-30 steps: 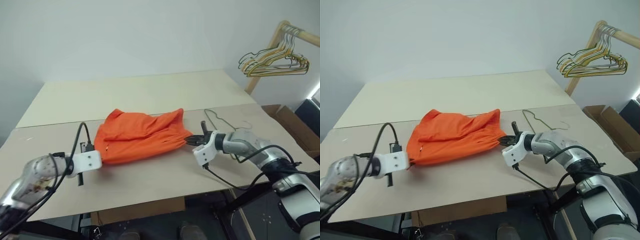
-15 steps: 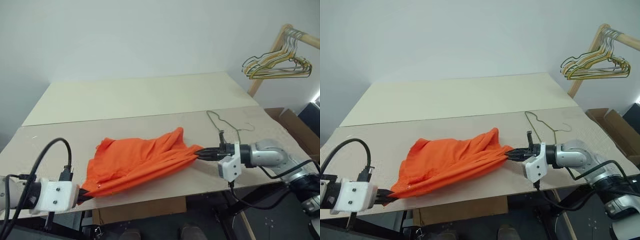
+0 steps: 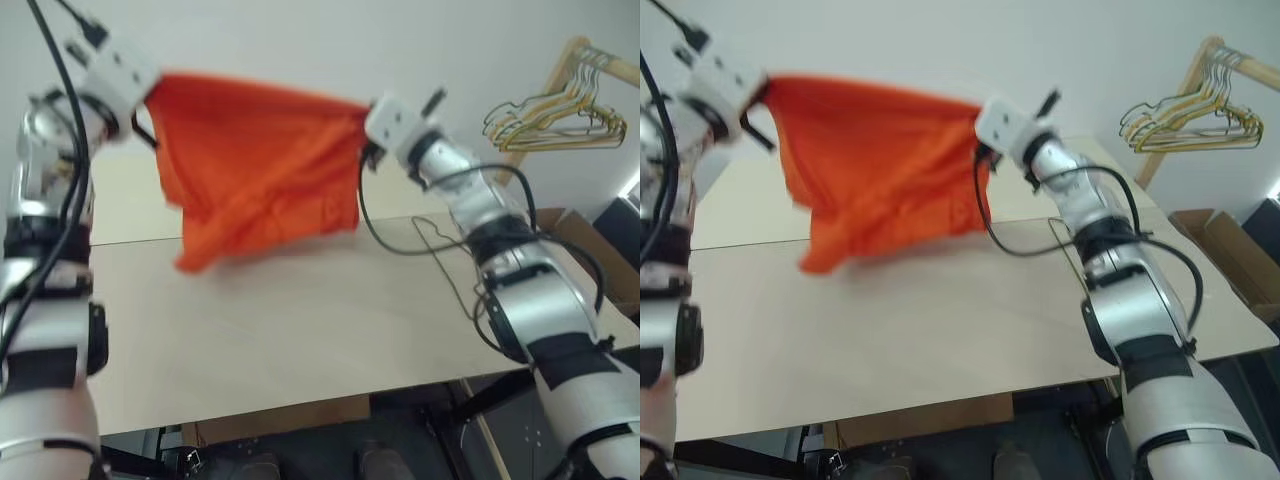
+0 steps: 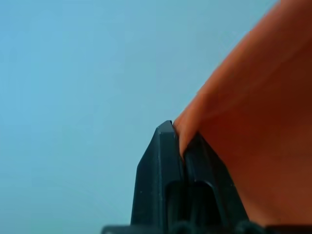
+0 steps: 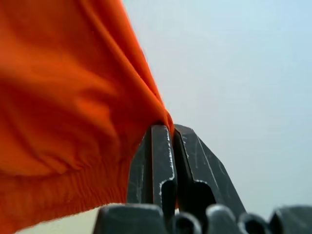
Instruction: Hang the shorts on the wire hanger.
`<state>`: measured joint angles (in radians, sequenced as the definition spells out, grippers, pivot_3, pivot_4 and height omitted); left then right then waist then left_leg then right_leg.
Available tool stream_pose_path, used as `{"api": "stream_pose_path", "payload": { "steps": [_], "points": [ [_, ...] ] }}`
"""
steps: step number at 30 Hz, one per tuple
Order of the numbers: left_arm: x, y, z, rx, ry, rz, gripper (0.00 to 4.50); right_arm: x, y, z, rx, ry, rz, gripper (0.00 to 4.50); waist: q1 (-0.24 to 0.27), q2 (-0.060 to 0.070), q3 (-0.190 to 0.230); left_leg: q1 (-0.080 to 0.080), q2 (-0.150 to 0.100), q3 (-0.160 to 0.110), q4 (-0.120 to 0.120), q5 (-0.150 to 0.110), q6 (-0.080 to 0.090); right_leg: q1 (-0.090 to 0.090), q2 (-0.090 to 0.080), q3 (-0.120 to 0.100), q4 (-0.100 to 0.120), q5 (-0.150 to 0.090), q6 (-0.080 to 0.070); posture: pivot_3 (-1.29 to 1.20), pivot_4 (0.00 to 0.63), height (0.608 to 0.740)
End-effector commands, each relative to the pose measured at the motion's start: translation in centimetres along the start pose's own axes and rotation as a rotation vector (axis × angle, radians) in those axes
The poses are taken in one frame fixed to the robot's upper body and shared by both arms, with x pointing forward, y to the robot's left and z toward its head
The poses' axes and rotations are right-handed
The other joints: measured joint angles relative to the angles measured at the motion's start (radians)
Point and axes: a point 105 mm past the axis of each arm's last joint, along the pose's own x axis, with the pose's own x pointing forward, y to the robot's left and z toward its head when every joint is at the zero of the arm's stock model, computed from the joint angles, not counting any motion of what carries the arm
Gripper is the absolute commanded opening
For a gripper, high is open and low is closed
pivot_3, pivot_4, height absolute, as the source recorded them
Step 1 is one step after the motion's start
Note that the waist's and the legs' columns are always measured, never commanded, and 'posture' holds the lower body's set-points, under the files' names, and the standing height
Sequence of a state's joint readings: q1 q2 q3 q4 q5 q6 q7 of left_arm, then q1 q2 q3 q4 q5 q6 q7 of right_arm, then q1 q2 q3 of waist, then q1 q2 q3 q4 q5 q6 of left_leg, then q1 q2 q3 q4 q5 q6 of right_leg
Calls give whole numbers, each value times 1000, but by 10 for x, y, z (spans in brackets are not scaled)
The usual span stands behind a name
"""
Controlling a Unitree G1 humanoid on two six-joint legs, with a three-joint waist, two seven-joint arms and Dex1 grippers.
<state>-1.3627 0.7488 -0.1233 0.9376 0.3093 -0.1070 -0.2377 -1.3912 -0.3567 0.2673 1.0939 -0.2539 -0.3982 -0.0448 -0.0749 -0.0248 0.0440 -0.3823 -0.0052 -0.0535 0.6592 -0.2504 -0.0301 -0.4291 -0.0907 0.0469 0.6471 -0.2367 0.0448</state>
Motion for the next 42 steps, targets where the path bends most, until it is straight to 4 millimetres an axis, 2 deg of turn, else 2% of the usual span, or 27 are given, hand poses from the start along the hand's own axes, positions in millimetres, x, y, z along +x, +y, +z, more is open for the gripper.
{"api": "stream_pose_path", "payload": {
  "steps": [1, 3, 4, 7, 9, 12, 14, 17, 20, 24, 28, 32, 35, 38, 42],
  "points": [
    [-6, 60, 12, 84, -74, 295, 40, -8, -58, 1, 11, -53, -315, 0, -1, 0, 0, -3, -1, 1, 0, 0, 0, -4, -1, 0, 1, 0, 0, 4, 0, 740],
    [-7, 62, 20, 48, -136, 311, 40, -16, -50, -3, -28, -91, -296, 0, -2, 0, 0, -7, -3, 2, -1, 0, 0, -10, -3, 1, 2, 0, 0, 4, 0, 740],
    [-8, 57, 21, 37, -170, 281, 40, -22, -42, -9, -50, -95, -260, 0, -1, 0, 0, -7, -4, 2, -1, 0, 0, -10, -4, 1, 2, 0, 1, -3, 0, 740],
    [-18, 21, 17, 61, -282, 94, 40, -46, -17, -30, -138, -113, -139, 0, -1, 0, 0, -5, -7, 3, 1, -1, 2, -5, -5, 3, 0, 2, 6, -4, 0, 740],
    [-37, -17, 9, 61, -357, -95, 40, -68, 5, -42, -189, -152, -8, 0, -4, 0, 0, -1, -8, 4, 1, -3, 9, 0, -6, 4, 0, 3, 9, -8, 0, 740],
    [-84, -70, -10, -7, -383, -364, 40, -111, 43, -53, -245, -239, 245, 0, -19, 0, 0, 8, -9, 3, 2, -3, 10, 8, -6, 6, 1, 4, 9, -14, 0, 740],
    [-127, -100, -20, -30, -368, -554, 40, -140, 67, -58, -259, -290, 417, 0, -35, 0, 0, 7, -9, 3, 2, -3, 10, 6, -6, 7, 1, 4, 10, -20, 0, 740],
    [-184, -129, -31, -49, -304, -785, 40, -175, 92, -66, -288, -334, 627, 0, -65, 0, 0, 6, -7, 2, 2, -5, 14, 4, -4, 13, -1, 4, 10, -35, 0, 740],
    [-231, -148, -44, -71, -190, -974, 40, -204, 110, -73, -292, -345, 811, 0, -90, 0, 0, 11, -5, 2, 1, -7, 17, 8, -2, 16, -1, 4, 10, -40, 0, 740],
    [-258, -156, -47, -131, -85, -1063, 40, -223, 119, -77, -249, -328, 942, 0, -93, 0, 0, 25, -3, 4, 0, -10, 22, 24, 0, 16, -10, 3, 10, -39, 0, 740],
    [-282, -162, -40, -206, -33, -1192, 40, -232, 115, -75, -145, -257, 1030, 0, -87, 0, 0, 37, 1, 3, 0, -16, 29, 42, 2, 11, -21, 3, 10, -46, 0, 740],
    [-308, -161, -31, -257, -3, -1347, 40, -243, 108, -73, -149, -242, 1115, 0, -80, 1, 0, 37, 1, 2, 0, -17, 30, 41, 1, 13, -21, 3, 10, -68, 0, 740],
    [-340, -160, -24, -252, 9, -1520, 40, -251, 106, -72, -159, -237, 1162, 0, -80, 0, 0, 38, 2, 3, 0, -17, 30, 41, 2, 13, -21, 3, 10, -82, 0, 740],
    [-360, -157, -20, -259, 24, -1594, 40, -257, 103, -68, -151, -241, 1181, 0, -79, 1, 0, 39, 2, 5, 0, -18, 31, 41, 3, 14, -20, 2, 8, -88, 0, 740],
    [-374, -153, -29, -209, 77, -1611, 40, -277, 100, -55, -104, -261, 1232, 0, -72, 1, 0, 39, 2, 6, 0, -18, 31, 42, 2, 14, -20, 2, 8, -82, 0, 740]
  ]
}}
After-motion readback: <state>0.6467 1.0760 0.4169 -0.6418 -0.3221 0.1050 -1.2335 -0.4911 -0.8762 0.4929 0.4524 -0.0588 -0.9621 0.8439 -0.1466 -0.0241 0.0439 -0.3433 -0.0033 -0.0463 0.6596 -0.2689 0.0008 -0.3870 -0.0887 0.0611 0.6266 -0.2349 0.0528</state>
